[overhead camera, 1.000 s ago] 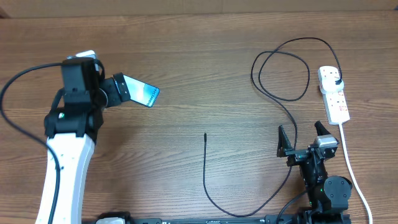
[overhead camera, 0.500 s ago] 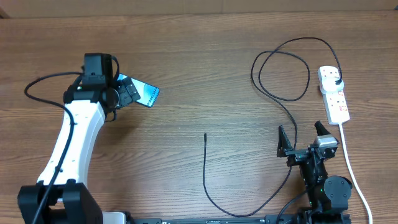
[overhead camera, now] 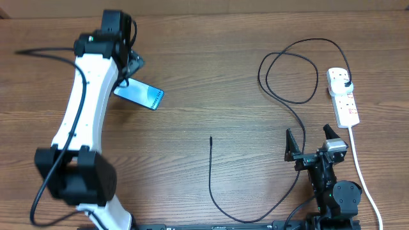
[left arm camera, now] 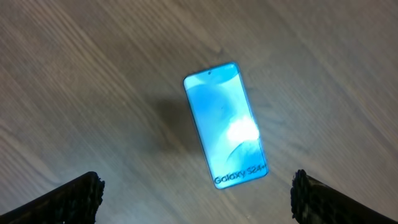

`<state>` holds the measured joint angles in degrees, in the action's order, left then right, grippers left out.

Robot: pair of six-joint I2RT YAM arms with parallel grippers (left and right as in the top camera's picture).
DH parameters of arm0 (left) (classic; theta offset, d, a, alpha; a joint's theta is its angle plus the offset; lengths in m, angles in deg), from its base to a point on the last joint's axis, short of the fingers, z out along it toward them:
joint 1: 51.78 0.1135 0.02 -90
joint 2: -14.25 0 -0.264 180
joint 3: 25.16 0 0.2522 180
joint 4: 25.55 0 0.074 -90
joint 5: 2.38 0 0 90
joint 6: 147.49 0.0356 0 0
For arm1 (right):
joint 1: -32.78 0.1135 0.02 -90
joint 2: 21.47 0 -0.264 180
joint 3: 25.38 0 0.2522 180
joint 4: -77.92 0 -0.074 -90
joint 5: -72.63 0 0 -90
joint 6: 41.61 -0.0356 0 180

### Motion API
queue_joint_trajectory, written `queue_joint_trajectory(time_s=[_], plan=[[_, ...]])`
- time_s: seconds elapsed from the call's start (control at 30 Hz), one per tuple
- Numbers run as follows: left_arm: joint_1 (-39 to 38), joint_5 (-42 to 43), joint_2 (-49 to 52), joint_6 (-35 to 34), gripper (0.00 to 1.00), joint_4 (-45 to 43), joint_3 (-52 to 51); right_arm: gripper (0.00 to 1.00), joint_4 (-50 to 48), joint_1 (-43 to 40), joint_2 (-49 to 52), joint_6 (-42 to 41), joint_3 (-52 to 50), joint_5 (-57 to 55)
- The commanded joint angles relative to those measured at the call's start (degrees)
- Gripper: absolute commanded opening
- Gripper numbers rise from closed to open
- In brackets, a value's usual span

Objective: Plug charger to phone and switch on socket
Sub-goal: 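Move the left gripper forward over the Galaxy S24 phone, then lower the left gripper onto the phone and align fingers across it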

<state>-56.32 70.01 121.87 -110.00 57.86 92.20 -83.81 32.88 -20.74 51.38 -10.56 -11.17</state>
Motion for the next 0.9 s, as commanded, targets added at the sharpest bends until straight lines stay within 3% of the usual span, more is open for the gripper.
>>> queue_joint_trajectory(time_s=[0.0, 0.37, 0.57, 0.87], plan=[[-0.1, -1.8, 6.1, -2.8, 1.00, 1.7, 7.5, 1.00, -0.2, 0.3, -0.6, 0.0, -0.6, 0.2], [-0.3, 7.5, 8.3, -3.5, 1.00, -2.5, 7.5, 1.00, -0.2, 0.3, -0.6, 0.0, -0.6, 0.2], [-1.8, 1.3, 9.4, -20.3, 1.00, 2.2, 7.0, 1.00, -0.2, 0.3, -0.6, 0.0, -0.6, 0.3], [-2.6, 3.5, 18.7, -21.2, 1.00, 0.0, 7.0, 1.00, -0.2, 0.3, -0.6, 0.0, -0.6, 0.2]])
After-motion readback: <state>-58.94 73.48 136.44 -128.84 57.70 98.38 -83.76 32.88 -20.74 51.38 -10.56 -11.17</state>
